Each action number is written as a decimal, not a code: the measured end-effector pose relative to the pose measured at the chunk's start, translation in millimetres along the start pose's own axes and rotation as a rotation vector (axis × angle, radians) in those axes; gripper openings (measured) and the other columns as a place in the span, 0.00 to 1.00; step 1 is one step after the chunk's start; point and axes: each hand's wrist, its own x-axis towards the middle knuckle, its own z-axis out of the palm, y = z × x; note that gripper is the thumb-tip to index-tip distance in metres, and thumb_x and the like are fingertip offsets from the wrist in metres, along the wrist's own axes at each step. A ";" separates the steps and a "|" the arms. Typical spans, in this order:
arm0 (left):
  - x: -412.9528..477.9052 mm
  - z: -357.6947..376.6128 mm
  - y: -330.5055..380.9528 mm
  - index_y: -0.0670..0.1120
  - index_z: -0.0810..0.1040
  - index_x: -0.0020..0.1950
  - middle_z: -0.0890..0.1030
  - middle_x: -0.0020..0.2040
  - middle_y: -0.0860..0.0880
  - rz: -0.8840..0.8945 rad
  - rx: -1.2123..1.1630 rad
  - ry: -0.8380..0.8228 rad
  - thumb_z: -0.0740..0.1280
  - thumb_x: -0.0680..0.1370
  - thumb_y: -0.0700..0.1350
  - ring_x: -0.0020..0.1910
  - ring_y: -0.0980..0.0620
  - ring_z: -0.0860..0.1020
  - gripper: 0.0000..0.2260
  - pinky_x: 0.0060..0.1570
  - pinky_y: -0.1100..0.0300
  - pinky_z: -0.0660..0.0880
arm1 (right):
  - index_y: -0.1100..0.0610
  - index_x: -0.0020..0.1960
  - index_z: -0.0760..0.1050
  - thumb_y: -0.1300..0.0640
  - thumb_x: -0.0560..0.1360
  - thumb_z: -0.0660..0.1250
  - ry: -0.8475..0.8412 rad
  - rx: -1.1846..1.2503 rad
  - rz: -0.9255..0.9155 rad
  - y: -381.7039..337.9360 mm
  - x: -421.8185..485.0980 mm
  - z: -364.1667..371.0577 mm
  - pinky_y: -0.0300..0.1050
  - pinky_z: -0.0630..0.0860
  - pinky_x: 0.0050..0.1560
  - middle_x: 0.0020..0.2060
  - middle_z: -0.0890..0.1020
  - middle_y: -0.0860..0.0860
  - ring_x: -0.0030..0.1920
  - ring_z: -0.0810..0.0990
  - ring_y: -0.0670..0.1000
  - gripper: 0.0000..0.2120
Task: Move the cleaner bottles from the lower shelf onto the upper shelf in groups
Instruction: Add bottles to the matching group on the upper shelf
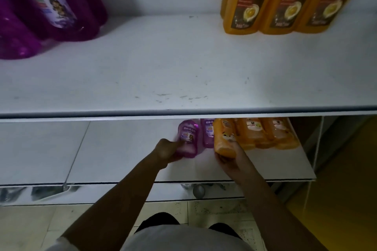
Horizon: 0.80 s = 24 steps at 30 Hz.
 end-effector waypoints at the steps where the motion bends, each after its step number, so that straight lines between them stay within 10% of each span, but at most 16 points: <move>1: -13.9 -6.2 -2.6 0.34 0.80 0.64 0.85 0.57 0.35 -0.060 -0.131 -0.057 0.77 0.77 0.45 0.56 0.37 0.85 0.21 0.57 0.47 0.83 | 0.59 0.69 0.69 0.60 0.69 0.77 -0.036 -0.024 0.039 1.4 -7.4 -2.9 0.58 0.86 0.47 0.66 0.76 0.66 0.62 0.79 0.65 0.31; 5: -73.6 -31.6 -21.0 0.36 0.75 0.71 0.81 0.66 0.34 -0.103 -0.440 -0.235 0.78 0.74 0.41 0.66 0.37 0.80 0.28 0.69 0.45 0.76 | 0.63 0.72 0.69 0.65 0.67 0.77 -0.143 -0.277 0.154 15.4 -38.2 -17.9 0.61 0.86 0.50 0.66 0.79 0.68 0.65 0.80 0.68 0.35; 11: -170.4 -65.7 -30.2 0.41 0.71 0.75 0.77 0.67 0.32 0.069 -0.447 -0.363 0.75 0.69 0.28 0.65 0.33 0.79 0.35 0.61 0.41 0.80 | 0.59 0.69 0.74 0.67 0.51 0.88 -0.434 -0.893 0.040 26.9 -96.0 -2.2 0.49 0.85 0.48 0.56 0.87 0.57 0.56 0.87 0.57 0.49; 19: -292.7 -81.5 -34.2 0.43 0.69 0.77 0.79 0.66 0.32 0.379 -0.440 -0.003 0.82 0.70 0.53 0.66 0.29 0.78 0.40 0.62 0.37 0.77 | 0.51 0.65 0.76 0.41 0.64 0.83 -0.722 -1.276 -0.277 41.5 -170.5 48.2 0.40 0.82 0.53 0.55 0.88 0.47 0.56 0.87 0.48 0.35; 24: -358.5 -92.6 -28.6 0.46 0.73 0.74 0.80 0.65 0.34 0.568 -0.391 0.290 0.84 0.66 0.55 0.65 0.30 0.79 0.40 0.64 0.32 0.76 | 0.54 0.59 0.80 0.51 0.67 0.84 -0.879 -1.308 -0.392 42.8 -211.8 79.4 0.35 0.81 0.48 0.49 0.89 0.48 0.51 0.88 0.48 0.24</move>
